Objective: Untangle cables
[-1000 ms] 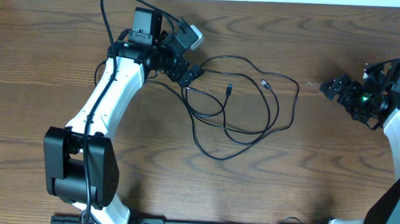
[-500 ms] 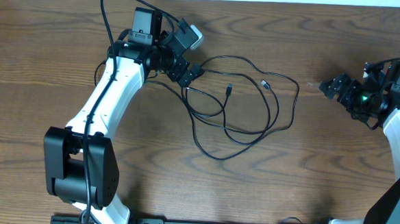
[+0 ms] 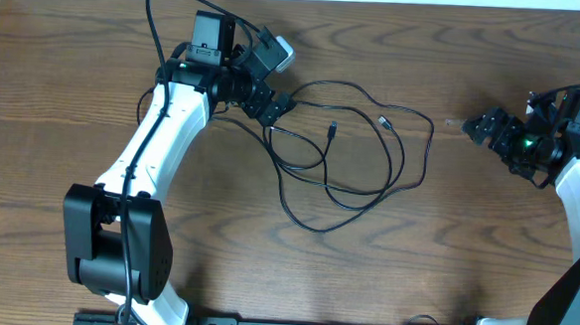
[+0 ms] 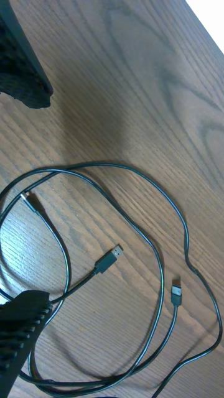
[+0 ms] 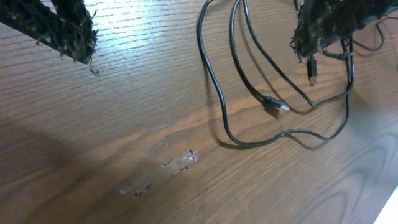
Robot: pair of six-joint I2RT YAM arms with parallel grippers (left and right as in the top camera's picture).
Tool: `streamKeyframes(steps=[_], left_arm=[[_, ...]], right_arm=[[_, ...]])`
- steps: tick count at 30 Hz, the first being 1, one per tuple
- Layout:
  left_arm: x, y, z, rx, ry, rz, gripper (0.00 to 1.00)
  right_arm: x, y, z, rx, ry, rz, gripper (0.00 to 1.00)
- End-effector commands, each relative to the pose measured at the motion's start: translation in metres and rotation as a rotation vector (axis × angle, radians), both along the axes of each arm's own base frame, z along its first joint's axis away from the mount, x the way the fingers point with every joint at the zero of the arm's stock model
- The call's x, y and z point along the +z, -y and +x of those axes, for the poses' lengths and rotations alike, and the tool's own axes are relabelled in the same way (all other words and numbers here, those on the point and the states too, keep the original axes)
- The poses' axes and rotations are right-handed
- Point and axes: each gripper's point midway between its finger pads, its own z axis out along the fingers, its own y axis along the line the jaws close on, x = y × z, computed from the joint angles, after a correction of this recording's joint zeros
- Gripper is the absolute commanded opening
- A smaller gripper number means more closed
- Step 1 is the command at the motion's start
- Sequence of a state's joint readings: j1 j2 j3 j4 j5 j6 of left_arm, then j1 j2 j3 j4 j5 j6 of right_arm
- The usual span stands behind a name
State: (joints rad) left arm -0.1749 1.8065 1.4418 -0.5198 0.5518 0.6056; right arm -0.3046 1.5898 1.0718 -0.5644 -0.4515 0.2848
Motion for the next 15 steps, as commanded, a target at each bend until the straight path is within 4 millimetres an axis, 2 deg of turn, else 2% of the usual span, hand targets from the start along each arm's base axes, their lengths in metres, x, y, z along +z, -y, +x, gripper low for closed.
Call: streamKeyframes(steps=[1,4,8,11,14,15], left_arm=[[0.006,0.004,0.008,-0.029,0.064,-0.008,0.98],[0.007,0.004,0.009,-0.029,0.073,-0.009,0.98],[0.008,0.005,0.009,-0.029,0.071,-0.013,0.98],[0.006,0.001,0.009,-0.015,0.061,-0.003,0.98],[-0.005,-0.025,0.018,0.171,0.002,0.059,0.98],[-0.012,-0.047,0.023,0.301,-0.021,0.113,0.98]], right_arm=[[0.001,-0.004,0.001,0.007,-0.002,0.015,0.99],[0.003,-0.014,0.002,0.052,0.013,0.027,0.99],[0.001,-0.046,0.003,0.228,0.046,-0.040,0.99],[-0.003,-0.061,0.004,0.267,0.038,-0.101,0.99],[-0.007,-0.074,0.004,0.300,0.029,-0.148,0.99],[-0.008,-0.081,0.003,0.319,0.024,-0.162,0.99]])
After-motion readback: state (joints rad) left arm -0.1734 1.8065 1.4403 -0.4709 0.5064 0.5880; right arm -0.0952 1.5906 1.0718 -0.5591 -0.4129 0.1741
